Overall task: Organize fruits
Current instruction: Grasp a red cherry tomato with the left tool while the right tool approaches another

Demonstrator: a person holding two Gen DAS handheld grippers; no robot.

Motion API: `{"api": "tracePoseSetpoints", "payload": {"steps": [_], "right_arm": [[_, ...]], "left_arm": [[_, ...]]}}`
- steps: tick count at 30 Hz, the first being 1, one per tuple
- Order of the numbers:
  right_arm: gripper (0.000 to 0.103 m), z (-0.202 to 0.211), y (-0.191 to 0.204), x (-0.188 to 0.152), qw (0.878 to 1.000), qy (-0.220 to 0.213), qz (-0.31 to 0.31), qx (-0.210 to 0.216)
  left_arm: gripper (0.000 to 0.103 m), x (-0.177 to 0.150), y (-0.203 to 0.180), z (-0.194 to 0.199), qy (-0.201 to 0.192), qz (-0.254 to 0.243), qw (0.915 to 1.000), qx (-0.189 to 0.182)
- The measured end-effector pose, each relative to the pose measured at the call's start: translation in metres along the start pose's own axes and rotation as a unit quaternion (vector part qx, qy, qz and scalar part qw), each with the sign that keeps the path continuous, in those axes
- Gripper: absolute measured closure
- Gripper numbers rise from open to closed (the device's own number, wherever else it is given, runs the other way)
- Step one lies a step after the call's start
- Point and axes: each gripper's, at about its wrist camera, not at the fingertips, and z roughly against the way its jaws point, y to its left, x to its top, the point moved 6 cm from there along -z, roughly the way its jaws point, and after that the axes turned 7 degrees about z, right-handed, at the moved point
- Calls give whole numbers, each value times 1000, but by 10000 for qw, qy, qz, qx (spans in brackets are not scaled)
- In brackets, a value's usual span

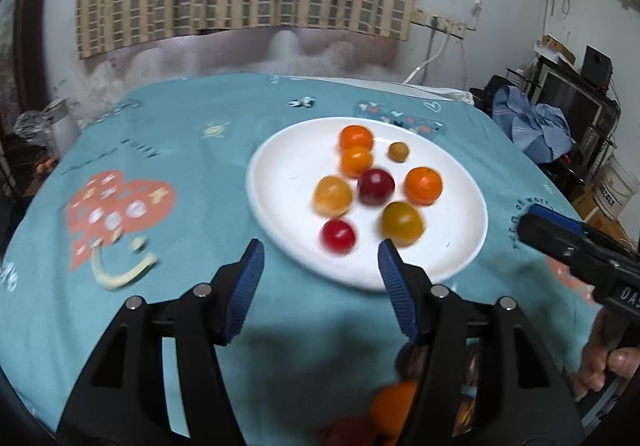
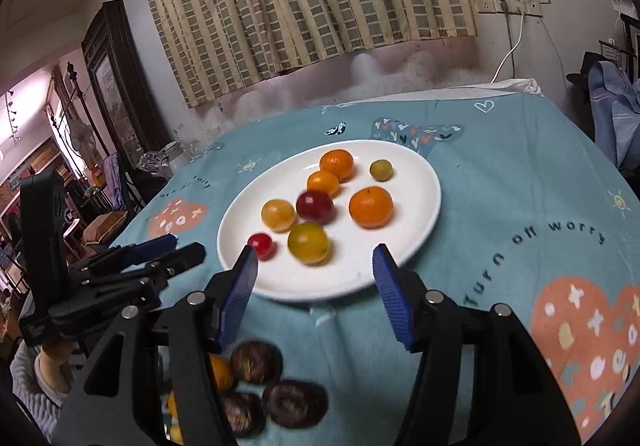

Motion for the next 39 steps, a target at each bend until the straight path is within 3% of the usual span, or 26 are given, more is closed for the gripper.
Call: {"api": "tracePoseSetpoints", "payload": {"steps": [7,10,15,27,29,34,39], "right_arm": [[42,28,6,-34,9999,124,-48,66],[42,39,10,-47,9998,170,-36,123],[42,51,21,-68,9993,308,119,184],[41,51,28,-76,9986,431,220,189],[41,52,30,-79,9984,462,247,233],[41,56,39,-92,9961,653,435,409],[41,50,53,-99,9914,964,727,497]], "left_arm": [[32,-60,21,43,69,-185,9990,398],[32,-79,20,50,182,-335,9984,407],[32,-88,20,46,339,-418,9974,475],[29,-96,12,38,568,-465,9973,83],[32,-96,13,39,566,-438,9974,57],[57,-101,-2,41,593,-725,9954,-186],[58,-99,-3,37,606,-769,9945,-363]]}}
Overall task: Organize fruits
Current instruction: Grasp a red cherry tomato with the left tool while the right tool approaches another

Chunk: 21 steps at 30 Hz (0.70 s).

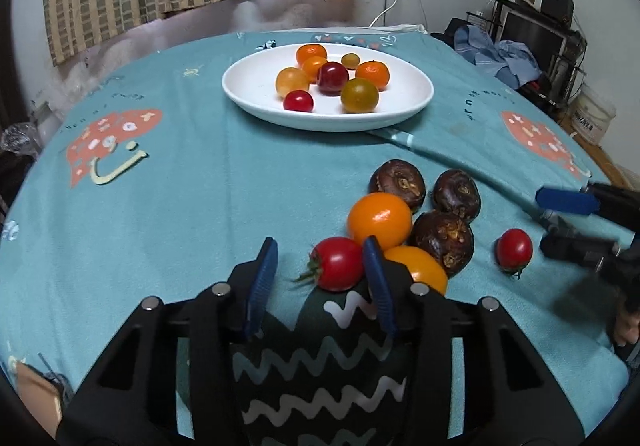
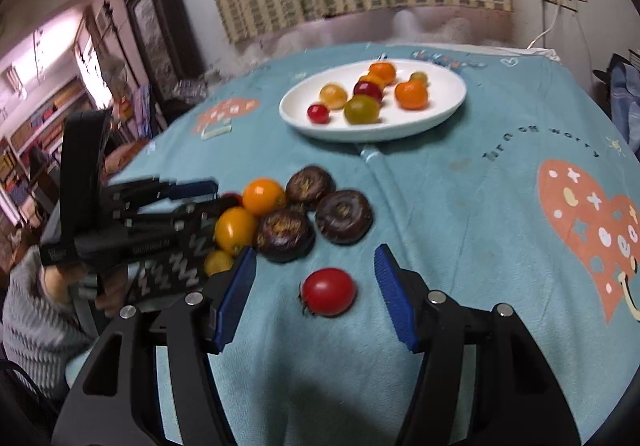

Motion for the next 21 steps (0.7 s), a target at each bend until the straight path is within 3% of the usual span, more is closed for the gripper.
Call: {"api": "tracePoseSetpoints", "payload": {"steps": [9,15,18,21], "right_arm": [[43,0,8,-19,9976,497,490,-11],[46,-7,7,-23,9960,696,560,93],[49,-13,11,-21,9946,754,717,60],[49,-17,8,-18,9943,775,737,17]], "left_arm": [[57,-6,2,-3,313,-264,9980,-484],[60,-12,-11,1,212,-1035,9941,-240],[69,-15,-19,1,221,-1288,9908,-348],[70,-16,-22,1,201,-1471,9881,-406]]}}
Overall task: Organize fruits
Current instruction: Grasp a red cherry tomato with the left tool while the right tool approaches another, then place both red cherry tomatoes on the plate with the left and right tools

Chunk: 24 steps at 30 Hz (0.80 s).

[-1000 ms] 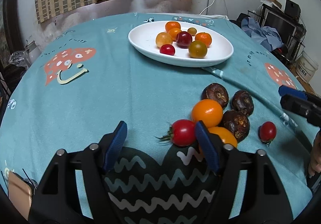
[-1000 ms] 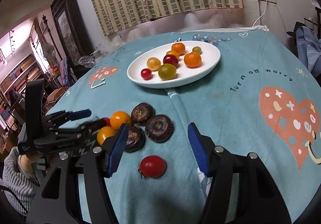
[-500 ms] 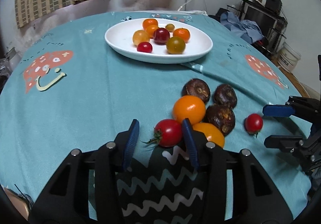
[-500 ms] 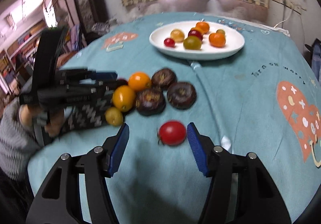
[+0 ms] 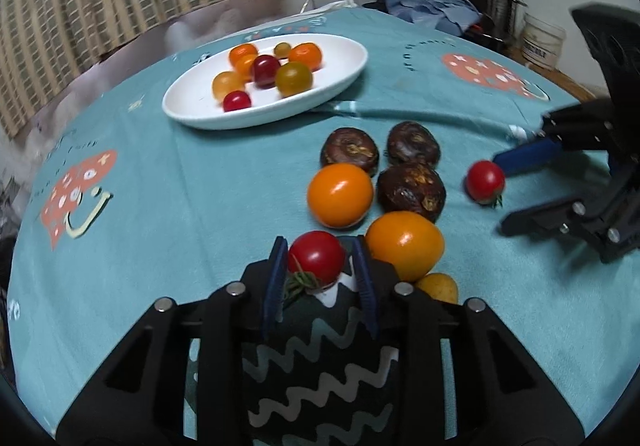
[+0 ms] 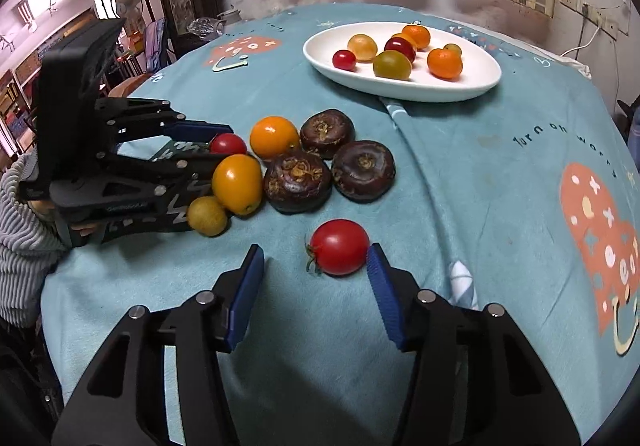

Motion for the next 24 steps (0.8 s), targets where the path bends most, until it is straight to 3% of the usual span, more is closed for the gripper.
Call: {"api": "tracePoseSetpoints", "payload": {"steps": [4,8,11,15,18,21,24], "right_arm": [[56,-5,-8,-1,9996,31,-228,142],[60,-9,-13,-1,9989,66,-382,245],[68,-9,-12,-1,9991,35,-363,230],[71,1,-18,-2,9980,-151,-556,262],[71,8,-24,2,9967,-319,-683,287],[71,25,-34,24,9952,-619,-738,160],[71,30,-49,56,9932,-839,-809,-21]], "left_arm": [[73,-2,-1,1,30,-21,9999,-143],[73,-2,-2,-1,33,-26,10000,-83],[73,-3,-1,-1,50,72,10000,-47],[73,-1,-2,1,-32,106,9998,172],[74,6,8,6,-123,406,9986,302],[74,27,28,11,-251,828,9953,426],[74,68,47,11,-493,1139,9909,526]]}}
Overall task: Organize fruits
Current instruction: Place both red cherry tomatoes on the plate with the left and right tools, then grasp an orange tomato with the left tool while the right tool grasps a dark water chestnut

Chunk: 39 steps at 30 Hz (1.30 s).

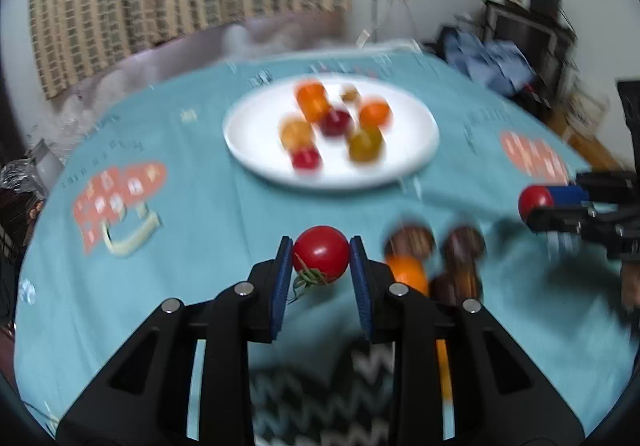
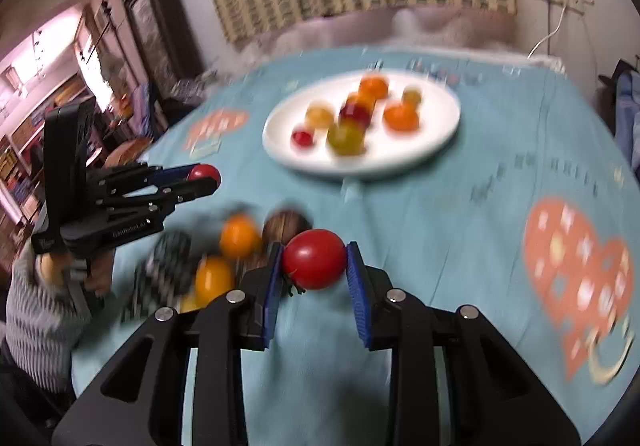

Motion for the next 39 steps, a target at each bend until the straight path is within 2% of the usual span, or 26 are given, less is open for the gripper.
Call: {"api": "tracePoseSetpoints", "payload": {"steps": [4,9,10,11,12,14,16,20,22,25,28,32,36,38,39], "right_arm": [[72,-31,-23,45,9990,-189,-218,-337],[69,-75,-53,66,9971,-309,-518,-475],[52,-79,-58,67,9964,-354,-587,-505],[42,-78,-62,67,9953,-422,-648,-574],[41,-74,-63,67,9946,-557,-656,-578],[41,-61,-65,68,9938,-781,-558,-560],[41,-49,-66,66,9926,-871,-601,-597],[38,-34,-62,50,9930,-767,-839,-314],[33,-26,-56,35,9931,-725,-867,-308],[32,-19,-45,14,9952,-525,-719,-405],[32,-9,-37,1,9951,-547,-683,-463],[32,-3,-39,0,9940,-653,-740,-464],[28,-7,-43,-2,9939,-547,-824,-492],[28,-8,-43,-2,9940,-517,-822,-494],[28,-7,-43,-2,9940,-527,-815,-496]], "left_arm": [[74,40,-2,-29,-52,255,9996,92],[73,54,-5,-63,-27,440,9990,117],[66,55,-1,-69,-70,555,9984,124],[56,54,0,-71,-70,608,9981,98],[41,53,4,-72,-89,649,9978,122],[41,50,13,-68,-181,619,9974,327],[41,47,21,-60,-203,691,9968,347],[41,34,31,-41,-187,876,9955,304],[38,20,26,-32,-131,781,9964,304],[32,-9,12,-20,-1,530,9981,319],[32,-28,-7,-9,37,251,9995,186],[27,-37,-25,-2,-44,-75,9999,124],[24,-42,-31,-6,70,-91,9999,-70],[22,-45,-30,-14,192,-170,9996,76],[16,-47,-27,-18,256,-144,9995,86]]}}
